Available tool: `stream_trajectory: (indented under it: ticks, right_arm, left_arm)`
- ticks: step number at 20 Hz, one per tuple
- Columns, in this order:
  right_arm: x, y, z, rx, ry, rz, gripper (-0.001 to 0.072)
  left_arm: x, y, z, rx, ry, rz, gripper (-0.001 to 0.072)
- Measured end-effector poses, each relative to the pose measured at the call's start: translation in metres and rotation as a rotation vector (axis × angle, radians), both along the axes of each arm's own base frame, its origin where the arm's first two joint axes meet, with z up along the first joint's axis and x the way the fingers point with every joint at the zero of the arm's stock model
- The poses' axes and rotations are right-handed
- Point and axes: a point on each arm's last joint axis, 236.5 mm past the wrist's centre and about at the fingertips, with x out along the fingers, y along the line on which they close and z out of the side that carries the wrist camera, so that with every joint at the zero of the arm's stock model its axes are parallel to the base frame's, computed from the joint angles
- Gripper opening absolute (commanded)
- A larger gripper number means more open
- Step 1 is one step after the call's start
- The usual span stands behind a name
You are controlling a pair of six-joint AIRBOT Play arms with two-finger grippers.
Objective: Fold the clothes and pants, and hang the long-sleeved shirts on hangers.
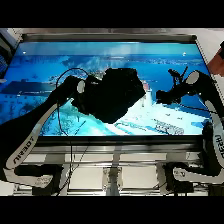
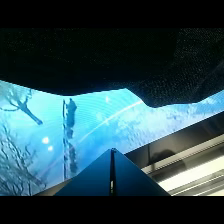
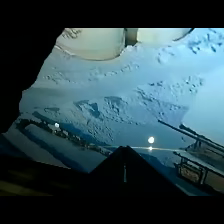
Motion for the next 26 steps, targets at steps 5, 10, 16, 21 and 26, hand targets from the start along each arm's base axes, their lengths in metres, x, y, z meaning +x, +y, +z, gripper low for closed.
stream_trajectory:
  ticks: [5, 10, 16, 21, 26]
  right_arm:
    - [0.001, 0.007, 0.002, 0.031, 0.000, -0.011, 0.0039]
    - [0.014, 0.017, 0.003, 0.043, -0.069, 0.062, 0.0294]
    - [0.066, 0.023, 0.013, 0.032, -0.160, 0.153, 0.0448]
    - [0.113, 0.029, 0.014, 0.044, -0.186, 0.213, 0.0482]
    - [0.123, 0.046, -0.019, 0.092, -0.118, 0.300, 0.0482]
  left_arm:
    - [0.000, 0.000, 0.000, 0.000, 0.000, 0.000, 0.0024]
    - [0.000, 0.000, 0.000, 0.000, 0.000, 0.000, 0.0024]
    - [0.000, 0.000, 0.000, 0.000, 0.000, 0.000, 0.0024]
    - [0.000, 0.000, 0.000, -0.001, -0.001, 0.000, 0.0024]
    - [0.001, -0.001, 0.000, -0.005, -0.005, 0.001, 0.0024]
